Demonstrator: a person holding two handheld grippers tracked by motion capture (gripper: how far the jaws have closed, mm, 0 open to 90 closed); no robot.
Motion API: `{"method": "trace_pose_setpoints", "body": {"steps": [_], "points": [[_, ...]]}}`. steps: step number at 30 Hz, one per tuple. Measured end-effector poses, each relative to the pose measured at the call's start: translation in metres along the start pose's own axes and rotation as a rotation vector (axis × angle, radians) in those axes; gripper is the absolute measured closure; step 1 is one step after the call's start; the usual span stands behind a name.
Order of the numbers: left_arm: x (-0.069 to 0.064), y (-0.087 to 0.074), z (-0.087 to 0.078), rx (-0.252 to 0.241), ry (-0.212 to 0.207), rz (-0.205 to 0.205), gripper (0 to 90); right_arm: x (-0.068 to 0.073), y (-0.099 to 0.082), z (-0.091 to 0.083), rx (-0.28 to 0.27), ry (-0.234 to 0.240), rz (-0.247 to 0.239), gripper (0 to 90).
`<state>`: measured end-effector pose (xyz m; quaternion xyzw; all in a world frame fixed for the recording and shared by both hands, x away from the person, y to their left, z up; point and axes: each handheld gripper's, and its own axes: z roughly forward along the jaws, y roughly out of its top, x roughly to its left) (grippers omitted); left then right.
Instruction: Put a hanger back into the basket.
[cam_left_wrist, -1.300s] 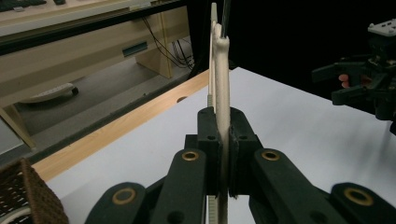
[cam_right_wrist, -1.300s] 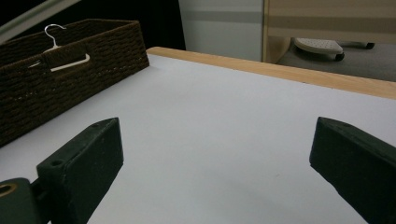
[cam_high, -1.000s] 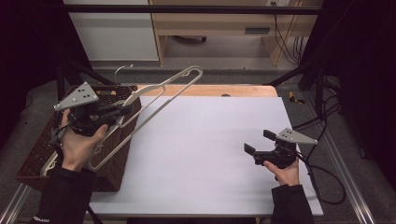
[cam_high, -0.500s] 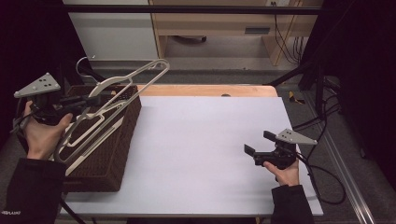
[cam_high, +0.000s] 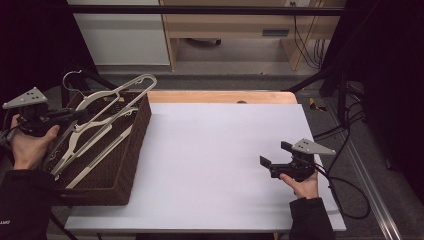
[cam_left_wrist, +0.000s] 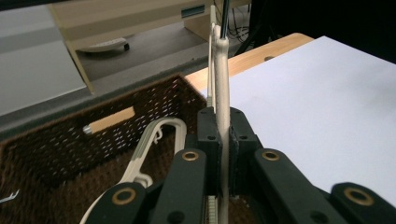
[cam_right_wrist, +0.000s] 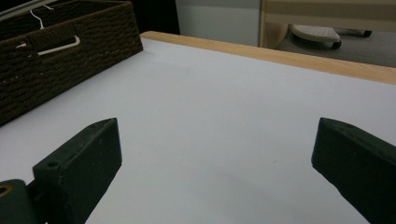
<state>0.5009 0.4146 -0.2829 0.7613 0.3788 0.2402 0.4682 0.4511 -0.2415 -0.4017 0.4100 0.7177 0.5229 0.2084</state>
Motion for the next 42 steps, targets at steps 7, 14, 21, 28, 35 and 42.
{"method": "trace_pose_setpoints", "body": {"steps": [7, 14, 21, 28, 35, 42], "points": [[0.021, -0.02, -0.003, 0.02, 0.015, -0.035, 86.0, -0.001, 0.0, -0.001, 0.0, 0.005, 0.0, 2.0], [0.028, -0.034, -0.005, 0.066, 0.031, -0.047, 85.9, 0.0, 0.0, 0.0, -0.002, 0.005, 0.005, 2.0], [0.028, -0.053, 0.003, 0.106, 0.031, -0.082, 85.8, -0.001, -0.001, -0.001, -0.001, 0.006, -0.001, 2.0], [0.023, -0.066, 0.011, 0.133, 0.028, -0.113, 85.5, -0.001, -0.001, -0.002, -0.011, 0.007, 0.022, 2.0], [0.023, -0.079, 0.023, 0.173, 0.025, -0.154, 85.0, -0.001, -0.001, -0.003, -0.013, 0.015, 0.02, 2.0], [0.025, -0.088, 0.035, 0.221, 0.037, -0.188, 84.6, -0.002, -0.001, -0.004, -0.018, 0.007, 0.022, 2.0]]}}
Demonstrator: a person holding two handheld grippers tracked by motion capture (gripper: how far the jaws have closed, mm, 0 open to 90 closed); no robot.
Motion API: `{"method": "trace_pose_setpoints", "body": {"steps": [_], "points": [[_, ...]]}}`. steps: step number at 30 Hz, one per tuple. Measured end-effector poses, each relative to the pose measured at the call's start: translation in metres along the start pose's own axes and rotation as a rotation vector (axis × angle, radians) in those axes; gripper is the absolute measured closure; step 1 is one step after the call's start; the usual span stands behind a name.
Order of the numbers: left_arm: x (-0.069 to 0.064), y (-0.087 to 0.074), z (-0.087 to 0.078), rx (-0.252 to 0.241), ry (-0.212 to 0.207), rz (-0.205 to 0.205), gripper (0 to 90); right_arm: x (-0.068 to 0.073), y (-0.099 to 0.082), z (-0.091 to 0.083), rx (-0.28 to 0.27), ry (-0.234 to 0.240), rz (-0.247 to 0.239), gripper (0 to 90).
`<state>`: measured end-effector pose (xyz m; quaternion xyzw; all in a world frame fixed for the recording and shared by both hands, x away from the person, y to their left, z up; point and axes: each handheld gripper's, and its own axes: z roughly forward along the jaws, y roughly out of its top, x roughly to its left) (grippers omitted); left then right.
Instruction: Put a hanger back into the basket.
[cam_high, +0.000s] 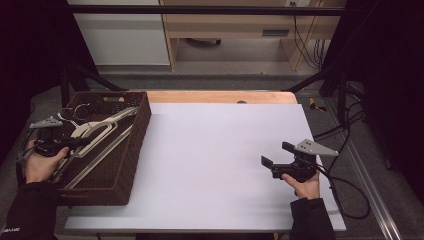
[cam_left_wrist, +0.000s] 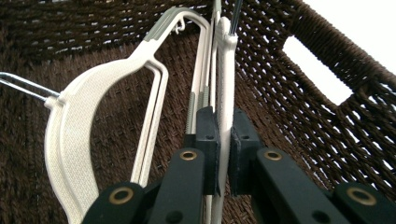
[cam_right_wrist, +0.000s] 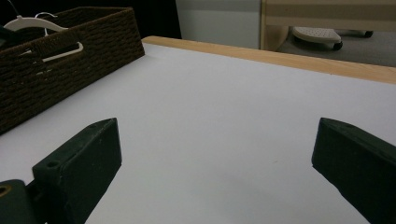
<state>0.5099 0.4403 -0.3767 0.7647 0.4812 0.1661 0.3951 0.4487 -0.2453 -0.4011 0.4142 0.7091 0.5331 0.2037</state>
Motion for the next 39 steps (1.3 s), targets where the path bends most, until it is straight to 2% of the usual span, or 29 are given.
{"method": "trace_pose_setpoints", "body": {"steps": [3, 7, 10, 13, 14, 16, 18, 21, 23, 24, 28, 34, 36, 37, 39], "points": [[0.001, -0.001, 0.002, 0.01, 0.024, -0.032, 84.0, 0.0, 0.0, 0.0, 0.002, 0.001, 0.0, 1.9], [0.005, -0.002, 0.003, 0.025, 0.093, -0.055, 82.4, 0.0, 0.0, 0.0, 0.002, 0.002, 0.001, 1.9], [0.01, -0.002, 0.005, 0.068, 0.153, -0.083, 80.8, 0.0, 0.0, 0.0, 0.002, 0.003, -0.001, 2.0], [0.015, -0.005, 0.007, 0.118, 0.199, -0.134, 75.0, 0.0, -0.001, 0.001, 0.005, 0.009, 0.001, 2.0], [0.016, -0.006, 0.007, 0.12, 0.215, -0.141, 73.3, 0.0, -0.001, 0.001, 0.008, 0.009, -0.004, 2.0], [0.018, -0.006, 0.009, 0.135, 0.228, -0.157, 69.5, 0.0, -0.001, 0.001, 0.007, 0.011, 0.003, 2.0], [0.019, -0.006, 0.009, 0.163, 0.236, -0.152, 66.4, 0.0, -0.001, 0.001, 0.006, 0.013, 0.003, 2.0], [0.019, -0.007, 0.009, 0.177, 0.246, -0.169, 61.3, -0.001, -0.001, 0.002, 0.008, 0.007, 0.001, 2.0], [0.018, -0.008, 0.009, 0.182, 0.248, -0.196, 57.0, 0.0, -0.001, 0.002, 0.009, 0.009, 0.001, 1.9], [0.018, -0.009, 0.008, 0.196, 0.251, -0.19, 55.0, 0.0, -0.001, 0.002, 0.008, 0.01, 0.002, 2.0], [0.016, -0.009, 0.005, 0.194, 0.282, -0.205, 46.0, -0.001, -0.001, 0.0, 0.007, 0.006, 0.002, 1.9], [0.002, -0.004, -0.011, 0.11, 0.28, -0.175, 36.5, -0.002, 0.0, -0.003, -0.003, 0.01, 0.006, 1.8], [-0.006, -0.001, -0.017, 0.058, 0.247, -0.157, 33.7, -0.003, 0.001, -0.005, -0.012, 0.011, 0.003, 1.8], [-0.012, 0.001, -0.019, 0.015, 0.226, -0.149, 32.8, -0.003, 0.001, -0.006, -0.015, 0.008, 0.011, 1.8], [-0.024, 0.005, -0.023, -0.06, 0.162, -0.125, 30.0, -0.004, 0.001, -0.008, -0.024, 0.009, 0.01, 1.7]]}}
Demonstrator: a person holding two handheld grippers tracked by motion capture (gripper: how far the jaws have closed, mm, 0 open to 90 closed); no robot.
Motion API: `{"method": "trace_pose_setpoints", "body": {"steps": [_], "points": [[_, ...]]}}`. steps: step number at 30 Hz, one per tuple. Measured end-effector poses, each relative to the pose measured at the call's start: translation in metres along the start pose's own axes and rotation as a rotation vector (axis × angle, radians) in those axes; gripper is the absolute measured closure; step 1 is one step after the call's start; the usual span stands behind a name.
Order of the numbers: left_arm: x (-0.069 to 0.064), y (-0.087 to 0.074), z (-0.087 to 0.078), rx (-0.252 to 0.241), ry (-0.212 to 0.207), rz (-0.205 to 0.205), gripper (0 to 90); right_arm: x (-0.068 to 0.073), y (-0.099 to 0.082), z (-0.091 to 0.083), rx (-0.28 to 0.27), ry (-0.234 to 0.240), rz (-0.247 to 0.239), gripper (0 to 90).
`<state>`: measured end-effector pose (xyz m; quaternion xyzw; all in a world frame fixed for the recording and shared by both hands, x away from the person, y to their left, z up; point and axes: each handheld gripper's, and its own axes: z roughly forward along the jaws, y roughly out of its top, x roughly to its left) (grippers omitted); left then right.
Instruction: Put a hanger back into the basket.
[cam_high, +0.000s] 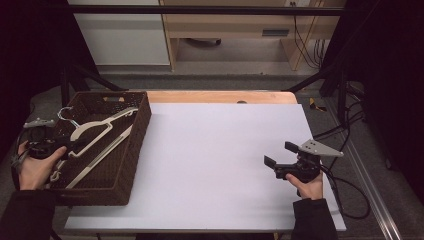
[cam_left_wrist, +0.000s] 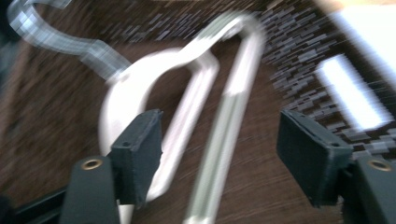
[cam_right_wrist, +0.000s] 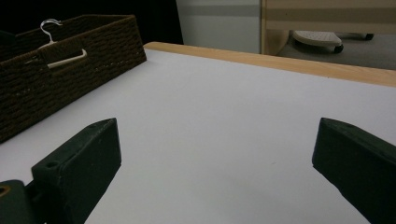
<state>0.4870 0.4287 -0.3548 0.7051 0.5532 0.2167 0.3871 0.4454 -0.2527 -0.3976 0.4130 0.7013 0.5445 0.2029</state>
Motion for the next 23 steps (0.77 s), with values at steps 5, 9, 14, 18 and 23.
{"method": "trace_pose_setpoints", "body": {"steps": [5, 9, 14, 18, 23], "points": [[-0.034, 0.006, -0.012, -0.167, -0.158, 0.07, 20.2, -0.002, 0.001, -0.005, -0.013, 0.003, -0.001, 1.3], [-0.061, 0.006, -0.017, -0.244, -0.246, 0.123, 10.8, -0.004, 0.002, -0.01, -0.024, 0.006, -0.004, 0.7], [-0.091, 0.003, -0.018, -0.302, -0.339, 0.16, 5.9, -0.006, 0.003, -0.014, -0.042, 0.019, -0.005, 0.6], [-0.113, -0.002, -0.012, -0.306, -0.359, 0.204, 3.4, -0.006, 0.003, -0.015, -0.037, 0.022, -0.007, 0.5], [-0.13, -0.01, -0.001, -0.289, -0.341, 0.223, 1.5, -0.005, 0.002, -0.015, -0.03, 0.026, -0.011, 0.5]]}}
